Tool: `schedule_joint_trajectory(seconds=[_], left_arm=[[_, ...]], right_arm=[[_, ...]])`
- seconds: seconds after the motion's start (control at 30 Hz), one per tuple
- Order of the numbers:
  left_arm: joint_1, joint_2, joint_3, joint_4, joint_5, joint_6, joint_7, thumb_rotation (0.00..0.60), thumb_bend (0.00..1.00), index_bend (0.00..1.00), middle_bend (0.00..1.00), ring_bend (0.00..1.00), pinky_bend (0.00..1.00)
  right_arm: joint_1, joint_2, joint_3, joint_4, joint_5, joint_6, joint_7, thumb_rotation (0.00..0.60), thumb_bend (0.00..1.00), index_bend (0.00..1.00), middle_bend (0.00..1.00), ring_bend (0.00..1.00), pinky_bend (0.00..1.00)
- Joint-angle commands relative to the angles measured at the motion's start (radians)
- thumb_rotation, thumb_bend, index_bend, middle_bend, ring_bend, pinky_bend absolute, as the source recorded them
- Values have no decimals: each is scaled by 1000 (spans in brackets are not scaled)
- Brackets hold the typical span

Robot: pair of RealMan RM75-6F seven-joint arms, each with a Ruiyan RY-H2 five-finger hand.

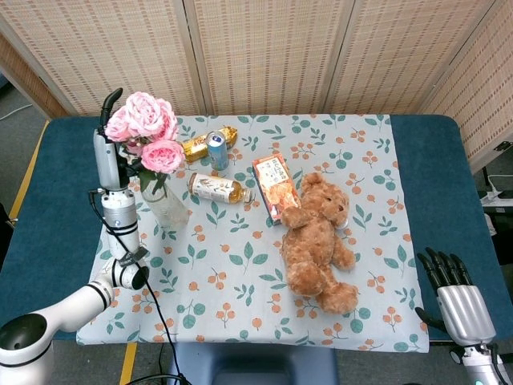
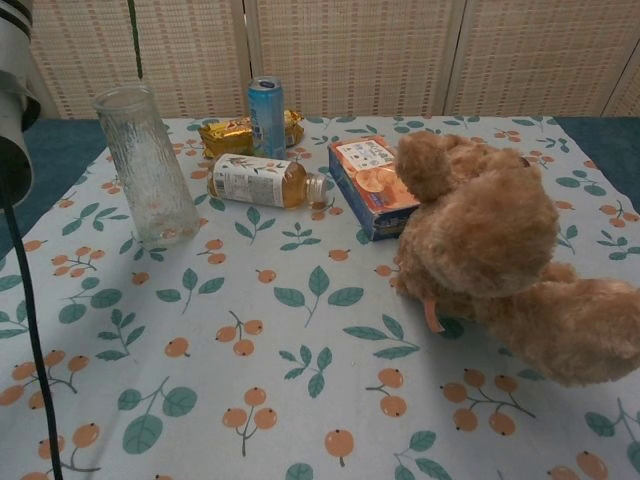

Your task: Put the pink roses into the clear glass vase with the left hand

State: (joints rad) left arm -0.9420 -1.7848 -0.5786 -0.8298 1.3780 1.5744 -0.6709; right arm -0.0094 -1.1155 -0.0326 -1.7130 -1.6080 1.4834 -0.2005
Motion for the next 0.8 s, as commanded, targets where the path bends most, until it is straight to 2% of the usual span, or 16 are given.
schedule_joint_trajectory(seconds=[0.03,0.53,0.8], left_arm=[[-36,-32,20,79,1,-19,-2,600,624,841,934,659,140],[-63,-94,74,363,-33,-78,-87,600,624,843,934,658,134],[-60,-124,96,439,-52,-94,-150,600,622,840,929,654,131]], right_arm=[[0,3,-4,-2,-6,1,6,600,95,0,0,0,0],[-4,7,-1,-2,-3,14,11,600,95,0,0,0,0],[-2,6,0,-3,3,12,10,600,95,0,0,0,0]])
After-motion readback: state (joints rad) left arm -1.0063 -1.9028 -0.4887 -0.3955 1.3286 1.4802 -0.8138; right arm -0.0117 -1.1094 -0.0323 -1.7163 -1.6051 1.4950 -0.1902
